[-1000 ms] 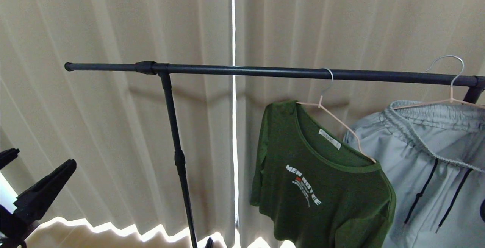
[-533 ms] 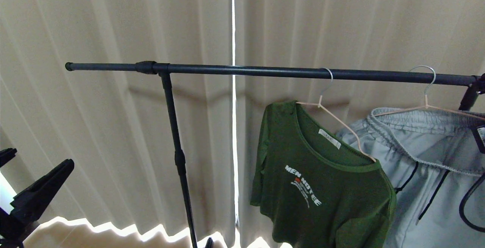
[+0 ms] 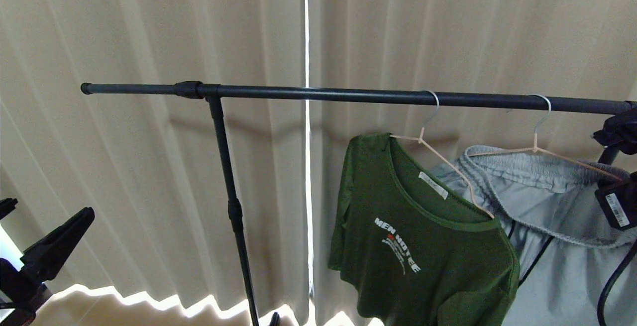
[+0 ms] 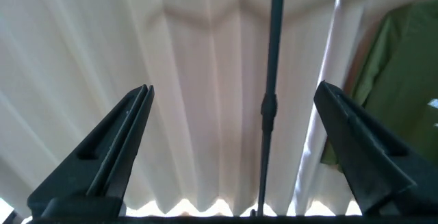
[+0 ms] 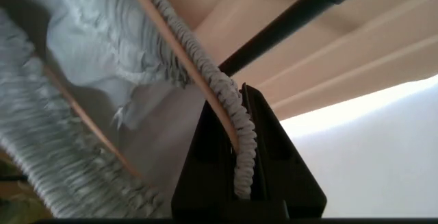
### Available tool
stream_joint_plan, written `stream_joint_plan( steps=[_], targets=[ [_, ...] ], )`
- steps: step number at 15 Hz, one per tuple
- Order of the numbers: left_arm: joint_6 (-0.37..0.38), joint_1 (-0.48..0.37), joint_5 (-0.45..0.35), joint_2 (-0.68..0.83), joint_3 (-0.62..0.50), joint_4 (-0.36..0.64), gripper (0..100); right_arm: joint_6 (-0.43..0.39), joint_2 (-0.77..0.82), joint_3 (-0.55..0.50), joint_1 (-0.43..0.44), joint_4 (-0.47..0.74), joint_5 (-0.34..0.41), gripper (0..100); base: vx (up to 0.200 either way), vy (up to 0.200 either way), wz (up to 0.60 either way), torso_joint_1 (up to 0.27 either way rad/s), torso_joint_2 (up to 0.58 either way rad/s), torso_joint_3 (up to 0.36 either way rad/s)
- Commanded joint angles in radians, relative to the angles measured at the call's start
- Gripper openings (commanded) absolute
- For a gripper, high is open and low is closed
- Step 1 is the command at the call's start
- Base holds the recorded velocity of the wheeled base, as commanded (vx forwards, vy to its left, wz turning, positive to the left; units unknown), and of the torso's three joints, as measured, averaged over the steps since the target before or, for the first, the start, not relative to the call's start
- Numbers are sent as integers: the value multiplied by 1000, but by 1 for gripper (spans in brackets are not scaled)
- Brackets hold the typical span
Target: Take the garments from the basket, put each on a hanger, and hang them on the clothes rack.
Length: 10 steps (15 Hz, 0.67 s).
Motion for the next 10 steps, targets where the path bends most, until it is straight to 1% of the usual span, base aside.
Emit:
stream_joint_plan(
  steps=[1, 3, 4, 5, 6, 8, 9, 10],
  targets=[
    [0, 3, 1, -2, -1, -1, 100, 1, -37, 17, 5, -1, 4, 100, 0, 0, 0, 0, 0, 0],
    [-35, 7, 4, -9, 8, -2, 100, 38, -86, 30, 27, -2, 17, 100, 0, 0, 0, 0, 0, 0],
    [-84, 30, 2, -9, 22, -1, 100, 102, -143, 53, 64, -2, 66, 100, 0, 0, 0, 0, 0, 0],
    [-89, 50, 2, -9, 22, -2, 100, 159, -189, 72, 82, -2, 116, 100, 0, 0, 0, 0, 0, 0],
    [-92, 81, 2, -12, 20, -2, 100, 194, -230, 88, 93, -2, 162, 100, 0, 0, 0, 0, 0, 0],
    [-93, 135, 1, -29, 16, -2, 100, 217, -293, 115, 100, -2, 224, 100, 0, 0, 0, 0, 0, 0],
    [-93, 135, 1, -29, 16, -2, 100, 217, -293, 115, 100, -2, 224, 100, 0, 0, 0, 0, 0, 0],
    [-95, 155, 2, -46, 20, -1, 100, 216, -344, 143, 100, -2, 256, 100, 0, 0, 0, 0, 0, 0]
  ],
)
